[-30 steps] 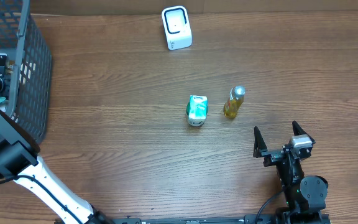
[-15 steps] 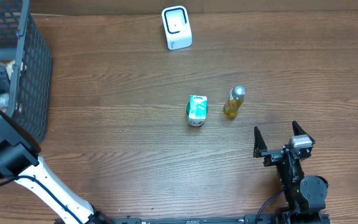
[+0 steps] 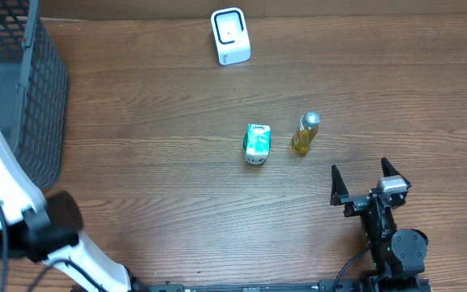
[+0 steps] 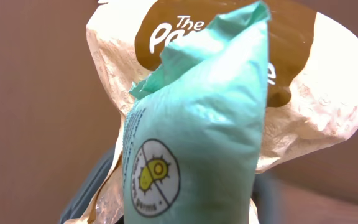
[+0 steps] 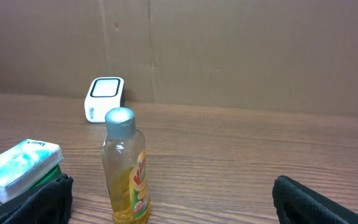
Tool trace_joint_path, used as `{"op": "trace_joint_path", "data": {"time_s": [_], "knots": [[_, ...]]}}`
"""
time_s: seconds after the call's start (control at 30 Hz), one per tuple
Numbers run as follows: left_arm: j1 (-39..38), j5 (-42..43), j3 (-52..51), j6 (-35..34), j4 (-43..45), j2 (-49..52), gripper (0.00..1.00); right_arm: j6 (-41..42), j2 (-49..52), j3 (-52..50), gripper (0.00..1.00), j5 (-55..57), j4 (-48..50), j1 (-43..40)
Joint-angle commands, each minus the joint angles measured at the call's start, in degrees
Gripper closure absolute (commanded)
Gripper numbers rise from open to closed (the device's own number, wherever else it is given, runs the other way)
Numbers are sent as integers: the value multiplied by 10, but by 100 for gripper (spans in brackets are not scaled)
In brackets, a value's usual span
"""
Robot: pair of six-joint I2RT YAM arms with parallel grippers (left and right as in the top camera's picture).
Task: Scan the item barcode
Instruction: 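Lift the Pantree bag out of the basket with the left gripper, then lower the Pantree bag onto the table left of the Kleenex pack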
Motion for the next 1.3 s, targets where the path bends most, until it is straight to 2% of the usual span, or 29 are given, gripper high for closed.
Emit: {"op": "trace_joint_path", "data": {"time_s": [0.0, 0.33, 0.5, 0.8, 1.0, 1.27], "knots": [[-48, -16, 9, -21, -31, -42, 96, 0, -1, -6, 0, -1, 2, -1], [-203, -16, -6, -185, -291, -61, 96, 0, -1, -6, 0, -1, 2, -1], [-259, -16, -74, -242, -345, -54, 96, 0, -1, -6, 0, -1, 2, -1], [-311, -18, -278, -334, -295, -54, 96, 0, -1, -6, 0, -1, 2, -1], [-326, -18, -419, -347, -214, -54, 96, 0, -1, -6, 0, -1, 2, -1], [-338, -18, -541, -349, -129, -54, 96, 0, -1, -6, 0, -1, 2, -1]]}}
